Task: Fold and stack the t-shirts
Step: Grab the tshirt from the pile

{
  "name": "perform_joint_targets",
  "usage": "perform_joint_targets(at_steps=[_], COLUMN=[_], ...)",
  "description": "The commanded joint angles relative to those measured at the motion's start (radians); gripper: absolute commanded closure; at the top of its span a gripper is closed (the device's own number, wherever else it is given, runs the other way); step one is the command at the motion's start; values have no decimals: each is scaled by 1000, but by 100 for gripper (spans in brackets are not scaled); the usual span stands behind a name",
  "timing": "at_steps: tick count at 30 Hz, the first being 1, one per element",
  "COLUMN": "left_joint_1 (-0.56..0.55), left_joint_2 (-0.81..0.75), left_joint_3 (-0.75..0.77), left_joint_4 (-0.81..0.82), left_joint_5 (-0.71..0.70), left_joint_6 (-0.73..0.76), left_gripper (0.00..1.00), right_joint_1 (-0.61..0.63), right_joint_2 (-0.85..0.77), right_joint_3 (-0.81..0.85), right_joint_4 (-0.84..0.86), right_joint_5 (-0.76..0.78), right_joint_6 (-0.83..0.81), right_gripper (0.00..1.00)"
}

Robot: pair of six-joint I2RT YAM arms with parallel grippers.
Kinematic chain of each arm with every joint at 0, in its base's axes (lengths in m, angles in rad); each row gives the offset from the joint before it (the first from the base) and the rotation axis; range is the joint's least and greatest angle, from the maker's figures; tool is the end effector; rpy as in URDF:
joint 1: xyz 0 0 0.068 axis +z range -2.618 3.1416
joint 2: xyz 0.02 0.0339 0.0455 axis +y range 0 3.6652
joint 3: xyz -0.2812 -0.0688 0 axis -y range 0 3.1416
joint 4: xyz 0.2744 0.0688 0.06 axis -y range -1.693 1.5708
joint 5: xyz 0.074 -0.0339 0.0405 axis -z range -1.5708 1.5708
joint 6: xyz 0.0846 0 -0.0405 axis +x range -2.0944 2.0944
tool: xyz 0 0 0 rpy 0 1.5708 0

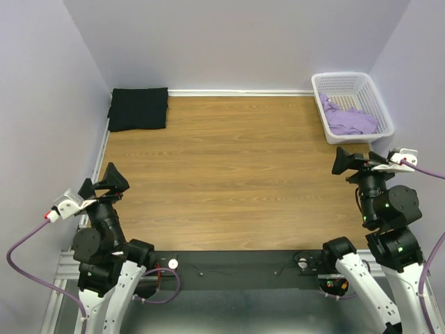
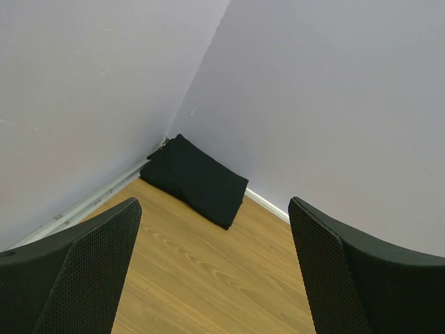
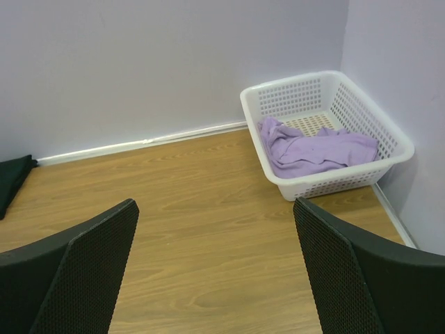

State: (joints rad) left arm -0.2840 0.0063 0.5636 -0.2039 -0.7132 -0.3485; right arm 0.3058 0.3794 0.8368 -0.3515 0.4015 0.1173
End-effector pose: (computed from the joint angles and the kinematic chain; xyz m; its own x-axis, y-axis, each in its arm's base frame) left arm 0.0821 0.0337 0.3591 0.4411 -0.3978 -0.8045 -0.2412 0.8109 -0.5332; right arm 0.1335 0.0075 0.4087 0.1110 0.1480 -0.9827 0.0810 0.9842 0.1574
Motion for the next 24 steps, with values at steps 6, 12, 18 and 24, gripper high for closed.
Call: perform_joint_targets(at_steps=[6, 12, 18, 24], left_joint_1=[-1, -3, -3, -3], left_joint_2=[-35, 26, 90, 98], left_joint_3=[-14, -18, -10, -13], left_joint_4=[34, 63, 43, 52], left_joint_5=[24, 41, 89, 127], left_joint_6=[2, -20, -24, -1], left_gripper=[5, 5, 5, 5], right_joint_1=[0, -1, 0, -88], right_joint_2=[79, 302, 680, 1027], right_joint_3=[2, 91, 260, 461], right_joint_4=[28, 57, 65, 71], right_joint_5=[-84, -145, -37, 24], right_joint_6=[-21, -1, 36, 65], right_gripper=[0, 0, 0, 0])
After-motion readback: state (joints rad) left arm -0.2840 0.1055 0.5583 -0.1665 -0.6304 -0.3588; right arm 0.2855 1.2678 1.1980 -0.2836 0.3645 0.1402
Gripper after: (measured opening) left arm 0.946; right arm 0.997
